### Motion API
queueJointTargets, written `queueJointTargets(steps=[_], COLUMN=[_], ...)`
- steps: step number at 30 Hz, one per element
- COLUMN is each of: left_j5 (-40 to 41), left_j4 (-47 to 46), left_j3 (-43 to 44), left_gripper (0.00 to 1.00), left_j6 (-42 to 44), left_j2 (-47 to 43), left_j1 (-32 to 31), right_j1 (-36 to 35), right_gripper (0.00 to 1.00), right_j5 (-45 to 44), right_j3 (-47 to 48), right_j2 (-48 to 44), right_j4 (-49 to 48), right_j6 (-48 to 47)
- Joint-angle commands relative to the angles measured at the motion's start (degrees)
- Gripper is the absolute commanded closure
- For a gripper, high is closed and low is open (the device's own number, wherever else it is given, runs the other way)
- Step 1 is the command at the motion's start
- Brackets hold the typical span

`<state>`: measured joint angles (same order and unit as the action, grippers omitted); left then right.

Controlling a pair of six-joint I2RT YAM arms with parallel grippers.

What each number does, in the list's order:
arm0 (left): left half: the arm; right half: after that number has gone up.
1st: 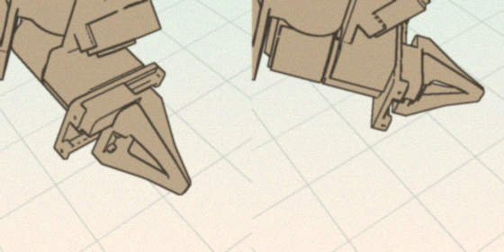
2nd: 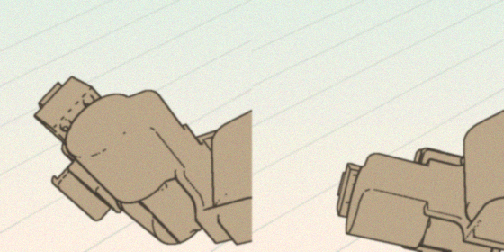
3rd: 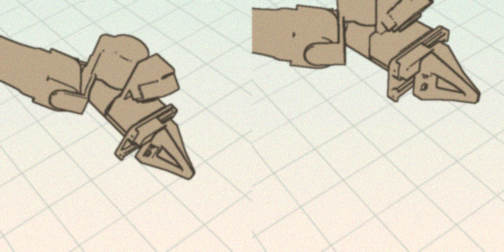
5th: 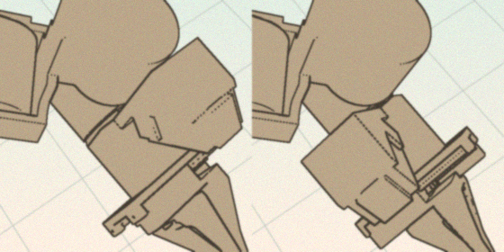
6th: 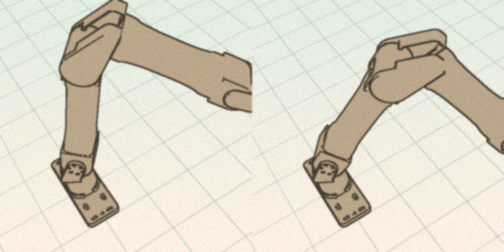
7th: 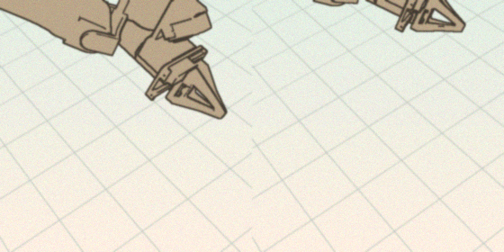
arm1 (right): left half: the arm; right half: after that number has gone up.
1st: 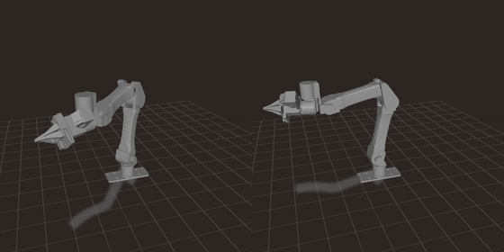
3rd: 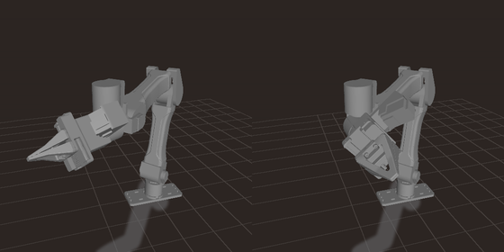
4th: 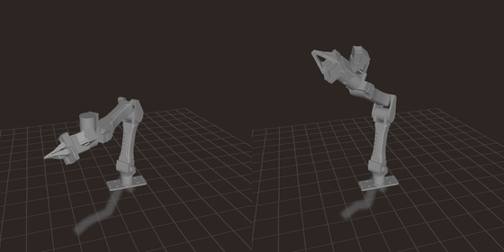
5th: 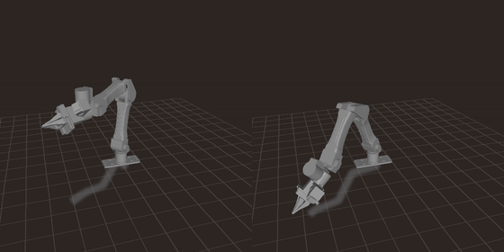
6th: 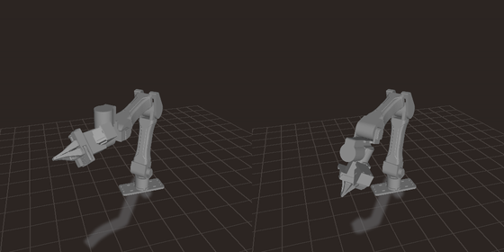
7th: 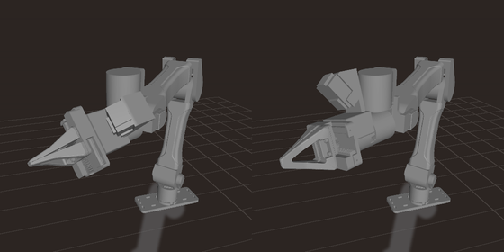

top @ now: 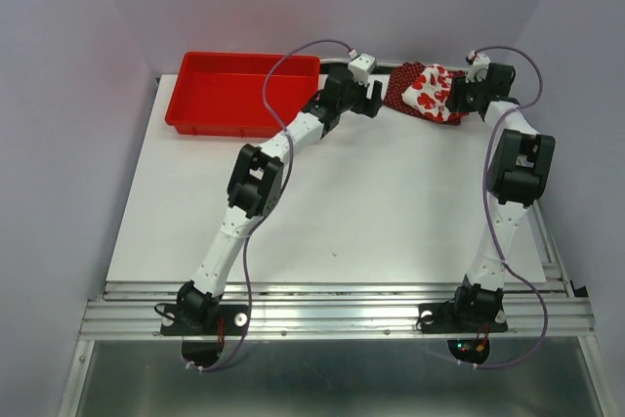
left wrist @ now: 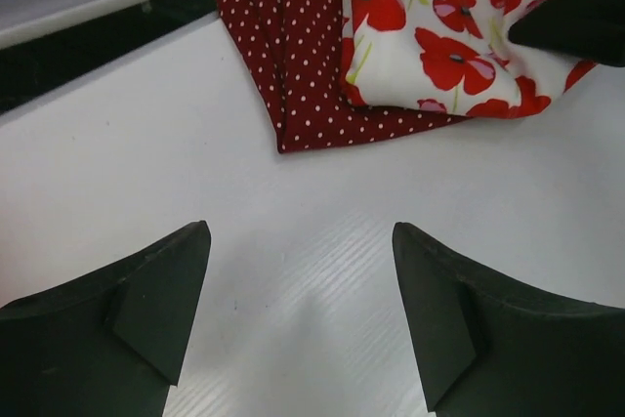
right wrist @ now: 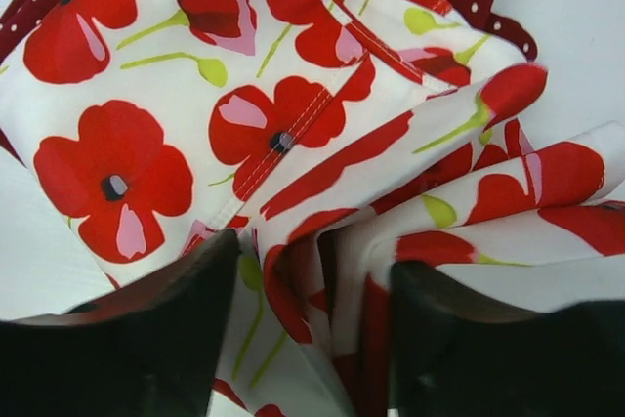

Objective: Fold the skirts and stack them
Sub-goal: Neatly place the folded skirt to the corner

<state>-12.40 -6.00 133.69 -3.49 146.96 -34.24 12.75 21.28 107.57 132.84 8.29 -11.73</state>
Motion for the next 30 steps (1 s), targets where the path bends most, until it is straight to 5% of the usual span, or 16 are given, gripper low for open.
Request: queueJointTargets(steps=[1, 4, 10, 17, 20, 24, 30], left_j5=[0.4, -3.7, -4.6, -2.4, -4.9, -5.9, -6.6], left_j4=[-14.4, -12.6, -14.3, -5.6, -3.2, -2.3, -4.1], left_j3=[-1.4, -2.2, -22.8, -34.3, -36.6, -40.4, -48.4], left_gripper=[0.13, 0.13, 0.13, 0.13, 0.14, 0.14, 0.11], left_j6=[-5.9, -8.0, -5.8, -1.0, -2.7, -5.4, -7.7], left_j2=[0.4, 0.6, -14.7, -27.7, -30.8, -34.4, -40.6], left_j1=[0.2, 0.3, 0.6, 1.4, 2.4, 3.2, 4.3], right_j1=[0.3, 0.8, 0.8, -2.8, -8.4, -14.4, -19.5], right_gripper=[0.31, 0.17, 0.0, 0.01, 0.13, 0.26, 0.27], right_j5=[-1.1, -4.9, -16.6, -14.9, -13.6, -21.9, -33.7], right_j3=[2.9, 3.5, 10.5, 18.2, 21.7, 26.3, 26.6], right_j2=[0.1, -1.3, -3.5, -4.7, -2.6, 3.3, 8.4], right_j4=[0.3, 0.7, 6.9, 11.9, 14.0, 13.5, 3.8], right_j6=[3.4, 3.7, 3.6, 7.5, 6.0, 5.1, 4.9])
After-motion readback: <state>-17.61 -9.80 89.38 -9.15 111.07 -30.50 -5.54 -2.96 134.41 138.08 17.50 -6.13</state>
